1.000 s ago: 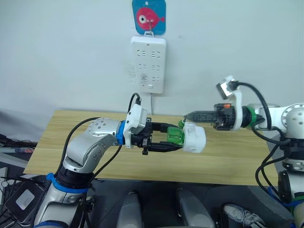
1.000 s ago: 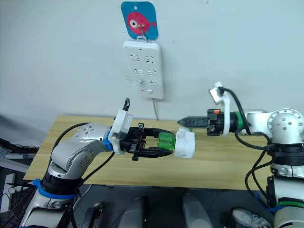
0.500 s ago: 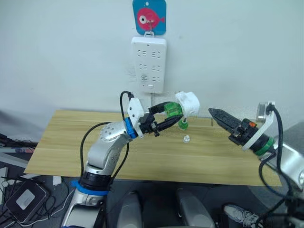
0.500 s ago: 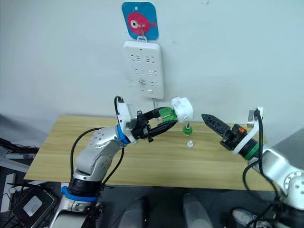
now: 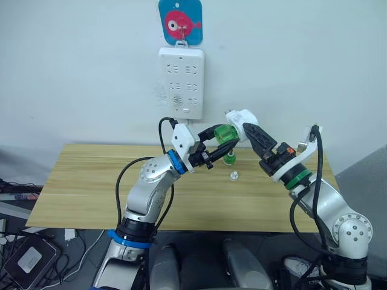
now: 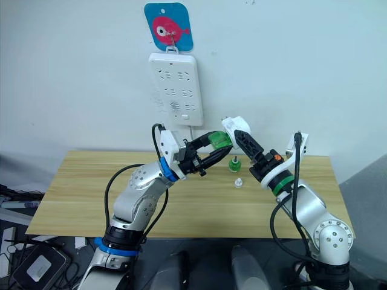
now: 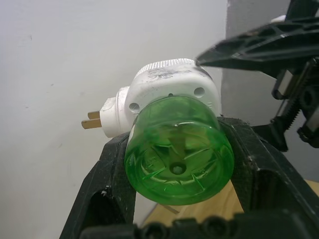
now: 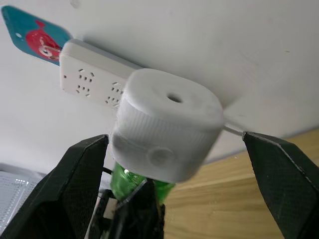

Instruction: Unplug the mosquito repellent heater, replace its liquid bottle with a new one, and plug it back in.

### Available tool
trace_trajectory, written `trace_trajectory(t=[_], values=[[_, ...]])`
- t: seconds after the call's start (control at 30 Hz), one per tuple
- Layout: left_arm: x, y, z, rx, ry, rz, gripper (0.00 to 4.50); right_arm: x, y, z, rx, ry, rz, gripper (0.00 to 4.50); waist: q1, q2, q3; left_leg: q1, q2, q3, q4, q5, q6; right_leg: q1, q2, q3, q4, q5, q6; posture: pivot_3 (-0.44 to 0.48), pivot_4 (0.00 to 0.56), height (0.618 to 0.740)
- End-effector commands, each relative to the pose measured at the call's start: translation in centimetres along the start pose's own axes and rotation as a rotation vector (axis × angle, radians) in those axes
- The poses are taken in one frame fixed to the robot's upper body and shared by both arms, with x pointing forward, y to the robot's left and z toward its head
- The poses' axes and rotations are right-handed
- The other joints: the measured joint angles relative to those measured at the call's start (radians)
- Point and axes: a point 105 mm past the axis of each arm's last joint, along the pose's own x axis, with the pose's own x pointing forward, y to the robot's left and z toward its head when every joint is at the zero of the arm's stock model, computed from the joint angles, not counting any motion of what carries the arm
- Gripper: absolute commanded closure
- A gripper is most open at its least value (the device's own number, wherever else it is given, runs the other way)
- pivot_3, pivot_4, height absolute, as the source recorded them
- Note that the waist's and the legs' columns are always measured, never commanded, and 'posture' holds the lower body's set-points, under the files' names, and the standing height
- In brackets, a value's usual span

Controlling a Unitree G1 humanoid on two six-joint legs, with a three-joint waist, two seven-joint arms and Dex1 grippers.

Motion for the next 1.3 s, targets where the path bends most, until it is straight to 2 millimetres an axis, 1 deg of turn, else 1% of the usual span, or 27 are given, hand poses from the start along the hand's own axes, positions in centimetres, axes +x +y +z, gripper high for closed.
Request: trace_trajectory(t=[0.03, 0.27, 0.33, 0.37, 0.4, 0.43, 0.47, 0.77, 0.87, 1.0, 1.3], values=[[0.2, -0.5, 1.0, 0.029, -0.039, -0.013, 2.22, 0.3, 1.1, 0.6, -0.001, -0.030, 0.058, 0.00, 0.000, 0.000, 0.000, 0.000, 0.000, 0.000, 0.000, 0.000, 0.000, 0.000, 0.000, 0.000, 0.000, 0.000, 0.000, -0.198, 0.204, 0.718], [0.2, -0.7, 0.9, 0.033, -0.042, -0.014, 2.22, 1.1, 1.7, 0.5, 0.021, -0.027, 0.102, 0.00, 0.000, 0.000, 0.000, 0.000, 0.000, 0.000, 0.000, 0.000, 0.000, 0.000, 0.000, 0.000, 0.000, 0.001, -0.001, -0.193, 0.204, 0.718], [0.3, -0.9, 0.9, 0.031, -0.043, -0.021, 2.22, 1.3, 2.0, 0.2, 0.040, -0.021, 0.119, 0.37, 0.000, 0.000, 0.000, 0.000, 0.000, 0.000, 0.000, 0.000, 0.000, 0.000, 0.000, 0.000, 0.000, 0.001, -0.001, -0.193, 0.204, 0.718], [0.3, -1.0, 0.8, 0.028, -0.043, -0.024, 2.22, 1.4, 2.0, 0.1, 0.045, -0.021, 0.124, 0.63, 0.000, 0.000, 0.000, 0.000, 0.000, 0.000, 0.000, 0.000, 0.000, 0.000, 0.000, 0.000, 0.000, 0.001, -0.001, -0.193, 0.204, 0.718], [0.3, -1.2, 0.8, 0.032, -0.041, -0.032, 2.22, 1.4, 2.2, 0.0, 0.053, -0.017, 0.135, 0.92, 0.000, 0.000, 0.000, 0.000, 0.000, 0.000, 0.000, 0.000, 0.000, 0.000, 0.000, 0.000, 0.000, 0.001, -0.001, -0.188, 0.206, 0.718], [0.3, -1.4, 0.8, 0.027, -0.044, -0.041, 2.22, 1.4, 2.3, 0.0, 0.062, -0.018, 0.142, 1.33, 0.000, 0.000, 0.000, 0.000, 0.000, 0.000, 0.000, 0.000, 0.000, 0.000, 0.000, 0.000, 0.000, 0.001, -0.001, -0.188, 0.206, 0.718], [0.3, -1.6, 0.7, 0.027, -0.044, -0.046, 2.22, 1.4, 2.4, -0.1, 0.067, -0.016, 0.149, 1.42, 0.000, 0.000, 0.000, 0.000, 0.000, 0.000, 0.000, 0.000, 0.000, 0.000, 0.000, 0.000, 0.000, 0.001, -0.001, -0.188, 0.206, 0.718], [-0.1, -1.9, 0.6, 0.027, -0.037, -0.042, 2.22, 1.3, 2.7, -0.2, 0.076, -0.012, 0.179, 1.43, 0.000, 0.000, 0.000, 0.000, 0.000, 0.000, 0.000, 0.000, 0.000, 0.000, 0.000, 0.000, 0.000, 0.001, -0.001, -0.183, 0.205, 0.718], [-0.4, -1.8, 0.5, -0.018, -0.043, -0.029, 2.22, 1.2, 3.0, -0.4, 0.072, -0.005, 0.198, 1.43, 0.000, 0.000, 0.000, 0.000, 0.000, 0.000, 0.000, 0.000, 0.000, 0.000, 0.000, 0.000, 0.000, 0.001, -0.001, -0.181, 0.203, 0.718], [-0.2, -1.3, 0.5, 0.039, -0.036, -0.010, 2.22, 1.1, 3.1, -0.5, 0.070, -0.003, 0.208, 1.43, 0.000, 0.000, 0.000, 0.000, 0.000, 0.000, 0.000, 0.000, 0.000, 0.000, 0.000, 0.000, 0.000, 0.001, -0.001, -0.180, 0.204, 0.718], [-0.2, -1.4, 0.6, 0.048, -0.034, -0.009, 2.22, 1.2, 3.2, -0.4, 0.067, -0.008, 0.208, 1.45, 0.000, 0.000, 0.000, 0.000, 0.000, 0.000, 0.000, 0.000, 0.000, 0.000, 0.000, 0.000, 0.000, 0.001, -0.001, -0.179, 0.207, 0.718]])
